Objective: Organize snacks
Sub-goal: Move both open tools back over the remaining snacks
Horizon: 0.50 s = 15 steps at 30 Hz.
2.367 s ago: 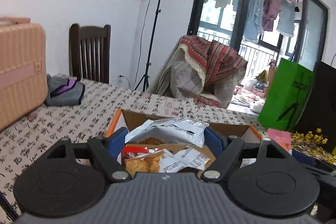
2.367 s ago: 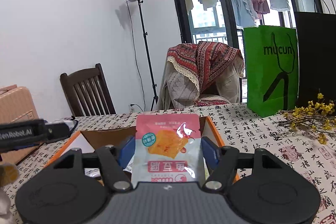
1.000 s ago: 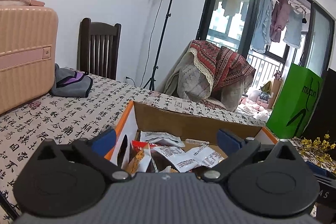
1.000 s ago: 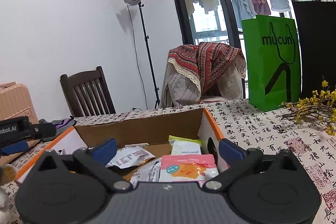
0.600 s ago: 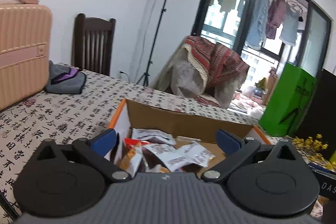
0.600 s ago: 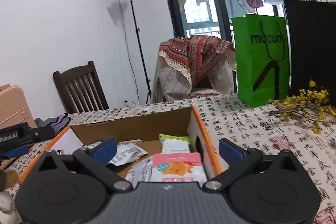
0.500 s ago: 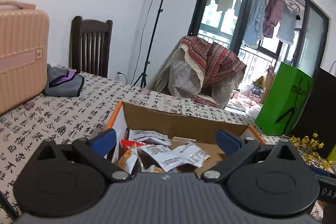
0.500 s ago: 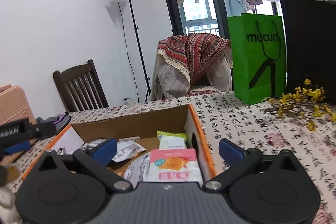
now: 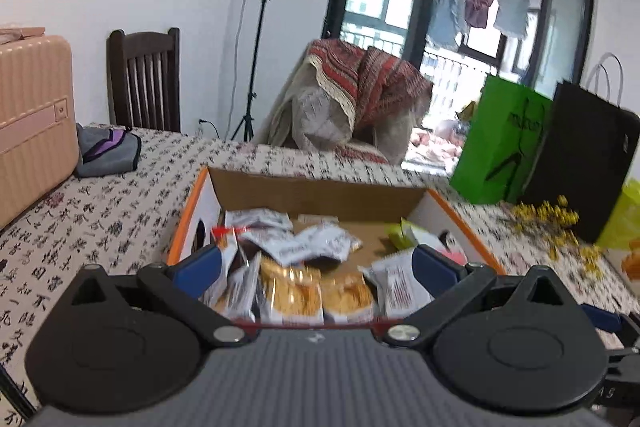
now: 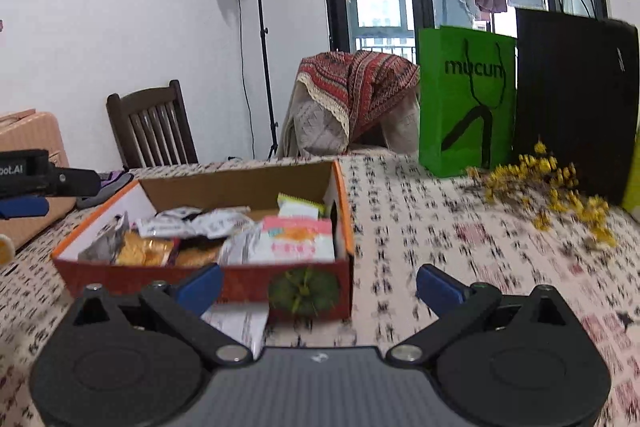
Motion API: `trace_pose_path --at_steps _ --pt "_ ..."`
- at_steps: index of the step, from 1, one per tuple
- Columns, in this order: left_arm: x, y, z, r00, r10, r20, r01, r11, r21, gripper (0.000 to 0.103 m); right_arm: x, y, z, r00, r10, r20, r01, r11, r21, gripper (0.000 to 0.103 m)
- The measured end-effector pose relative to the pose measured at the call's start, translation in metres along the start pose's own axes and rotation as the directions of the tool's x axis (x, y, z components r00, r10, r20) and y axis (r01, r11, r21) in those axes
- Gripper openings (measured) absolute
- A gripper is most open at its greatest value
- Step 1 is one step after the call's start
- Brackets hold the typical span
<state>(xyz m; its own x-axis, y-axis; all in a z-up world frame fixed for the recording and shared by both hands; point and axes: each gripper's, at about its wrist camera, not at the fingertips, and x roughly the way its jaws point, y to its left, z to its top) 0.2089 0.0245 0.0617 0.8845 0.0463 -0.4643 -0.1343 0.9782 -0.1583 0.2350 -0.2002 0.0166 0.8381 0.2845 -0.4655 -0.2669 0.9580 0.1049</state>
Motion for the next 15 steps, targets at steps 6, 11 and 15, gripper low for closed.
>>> trace_pose_path --at_steps 6,11,15 --pt "-0.01 -0.003 -0.034 0.996 -0.015 -0.092 0.02 0.998 0.057 0.103 -0.019 -0.01 -0.027 1.0 0.008 -0.027 -0.008 1.0 0.008 0.103" --pt "-0.016 -0.003 -0.057 0.991 -0.019 -0.135 0.028 0.997 0.066 0.103 -0.026 -0.018 -0.047 0.999 0.001 -0.052 0.0 1.0 0.027 0.103" --pt "-0.012 -0.005 -0.073 0.985 -0.017 -0.171 0.029 0.998 0.064 0.103 -0.021 -0.028 -0.059 0.997 0.02 -0.075 -0.014 0.997 0.078 0.103"
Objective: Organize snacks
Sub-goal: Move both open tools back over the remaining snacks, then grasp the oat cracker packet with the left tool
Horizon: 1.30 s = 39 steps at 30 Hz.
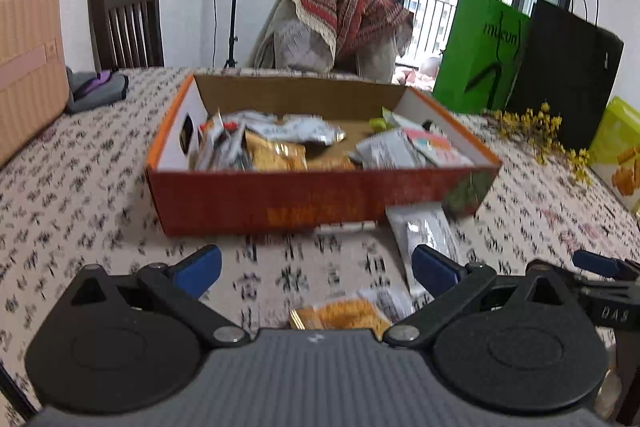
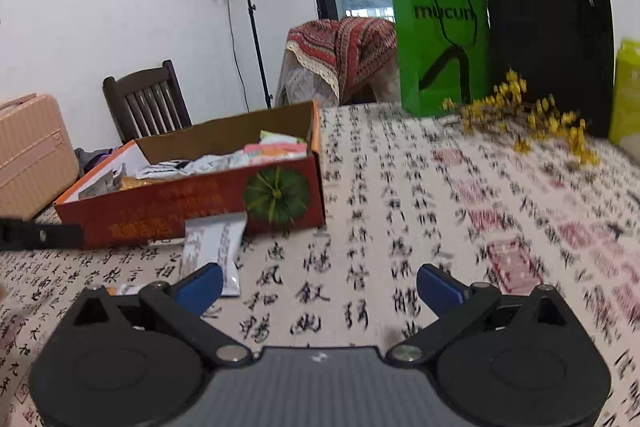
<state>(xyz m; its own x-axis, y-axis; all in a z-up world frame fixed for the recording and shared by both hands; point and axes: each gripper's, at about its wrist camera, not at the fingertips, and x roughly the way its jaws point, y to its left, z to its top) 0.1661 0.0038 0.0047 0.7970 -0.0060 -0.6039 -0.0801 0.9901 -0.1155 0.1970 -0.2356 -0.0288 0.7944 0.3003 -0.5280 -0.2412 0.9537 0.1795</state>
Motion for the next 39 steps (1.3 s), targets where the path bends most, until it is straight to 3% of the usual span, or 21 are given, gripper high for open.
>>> trace_pose_path --at_steps 25,33,39 --pt "0.033 -0.012 -0.022 0.986 0.019 -0.164 -0.029 0.998 -0.054 0.103 0.01 -0.016 -0.007 1.0 -0.009 -0.021 0.011 0.997 0.078 0.103" --pt "0.041 -0.034 -0.021 0.986 0.042 -0.164 -0.053 0.997 -0.061 0.103 0.011 -0.017 -0.008 1.0 -0.01 -0.027 0.012 0.997 0.082 0.103" --pt "0.046 -0.049 -0.026 0.983 0.115 -0.143 -0.118 0.993 -0.011 0.103 0.011 -0.018 -0.008 1.0 -0.003 -0.028 0.005 0.996 0.087 0.103"
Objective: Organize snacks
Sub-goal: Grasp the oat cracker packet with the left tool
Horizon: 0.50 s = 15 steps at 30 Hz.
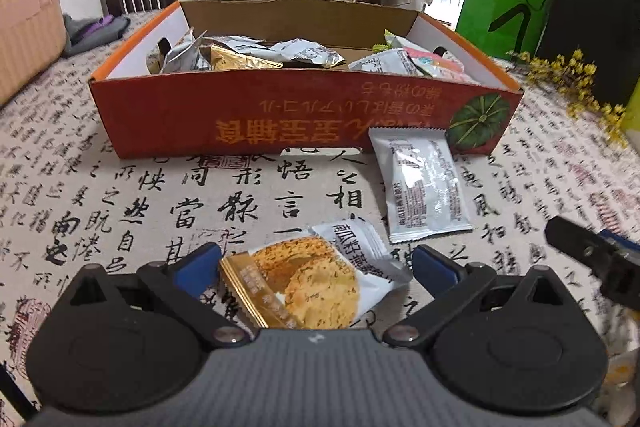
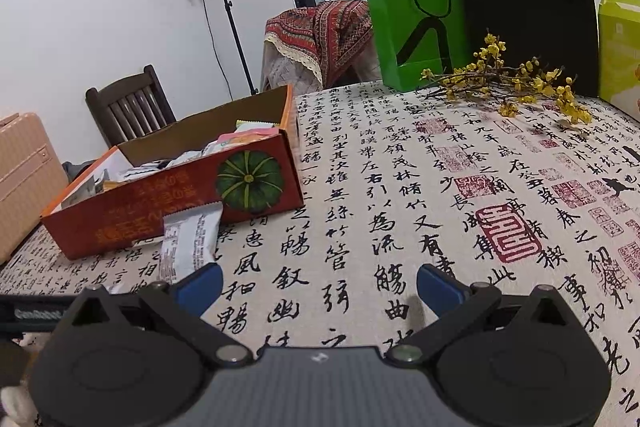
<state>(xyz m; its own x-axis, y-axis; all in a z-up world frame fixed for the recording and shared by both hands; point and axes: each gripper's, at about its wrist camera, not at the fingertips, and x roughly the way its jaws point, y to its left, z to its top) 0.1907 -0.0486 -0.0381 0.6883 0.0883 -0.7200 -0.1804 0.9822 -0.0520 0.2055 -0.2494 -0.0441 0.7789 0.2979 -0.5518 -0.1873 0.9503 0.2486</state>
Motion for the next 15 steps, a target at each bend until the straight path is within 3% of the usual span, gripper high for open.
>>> trace_pose_path --at_steps 5,15 --pt "0.0012 -0.0069 -0.0066 0.999 0.041 0.02 -0.042 0.998 0.045 0.103 0.0003 -0.0008 0.0 1.0 -0.002 -0.002 0.002 1.0 0.009 0.103" --pt "0.0002 -0.0051 -0.008 0.999 0.026 0.025 -0.028 0.998 0.062 0.103 0.0019 -0.0008 -0.0005 1.0 -0.005 -0.009 0.005 1.0 0.011 0.103"
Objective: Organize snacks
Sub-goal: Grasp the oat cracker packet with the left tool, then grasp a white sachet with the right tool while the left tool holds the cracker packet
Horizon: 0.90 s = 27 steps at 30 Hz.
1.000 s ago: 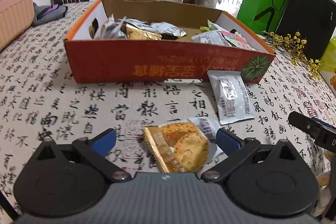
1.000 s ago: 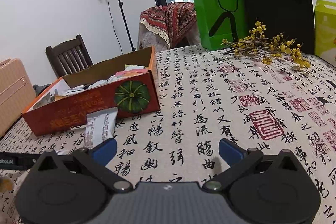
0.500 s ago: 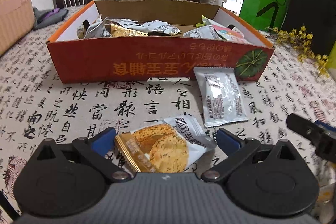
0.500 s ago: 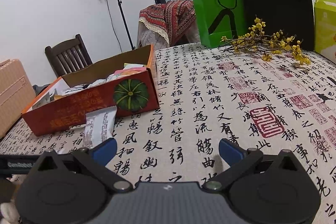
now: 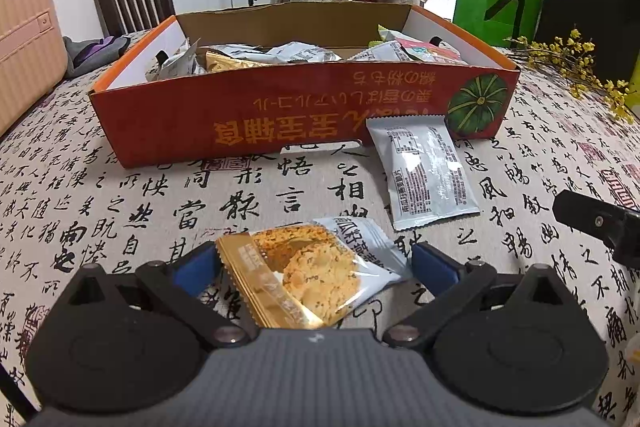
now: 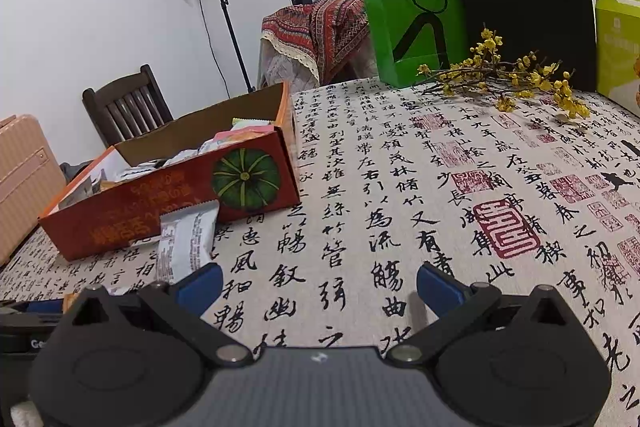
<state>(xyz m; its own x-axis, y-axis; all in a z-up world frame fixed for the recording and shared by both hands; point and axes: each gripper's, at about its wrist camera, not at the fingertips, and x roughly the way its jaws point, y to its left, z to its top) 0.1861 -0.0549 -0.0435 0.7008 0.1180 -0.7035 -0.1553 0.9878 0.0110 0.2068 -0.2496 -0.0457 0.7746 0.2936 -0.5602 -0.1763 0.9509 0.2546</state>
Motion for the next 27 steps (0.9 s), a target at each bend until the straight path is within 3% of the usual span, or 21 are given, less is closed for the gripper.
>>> trace_pose_path --at_steps 4,6,12,27 --pt "-0.003 0.002 -0.003 1.0 -0.01 0.011 0.01 1.0 0.006 0.101 0.001 -0.001 0.0 1.0 -0.002 -0.004 0.002 1.0 0.001 0.103" --pt "-0.006 0.004 -0.004 1.0 -0.014 0.025 0.013 1.0 0.004 0.091 0.001 -0.001 0.0 1.0 -0.002 -0.005 0.002 1.0 0.002 0.103" --pt "-0.01 0.014 -0.005 0.999 -0.02 0.042 0.02 1.0 -0.016 0.08 0.001 -0.002 0.0 1.0 -0.005 -0.007 0.005 1.0 0.007 0.103" --pt "-0.031 0.046 0.002 0.989 -0.083 0.123 0.093 0.993 -0.073 0.076 0.003 0.001 0.0 1.0 -0.021 -0.011 0.021 1.0 -0.013 0.103"
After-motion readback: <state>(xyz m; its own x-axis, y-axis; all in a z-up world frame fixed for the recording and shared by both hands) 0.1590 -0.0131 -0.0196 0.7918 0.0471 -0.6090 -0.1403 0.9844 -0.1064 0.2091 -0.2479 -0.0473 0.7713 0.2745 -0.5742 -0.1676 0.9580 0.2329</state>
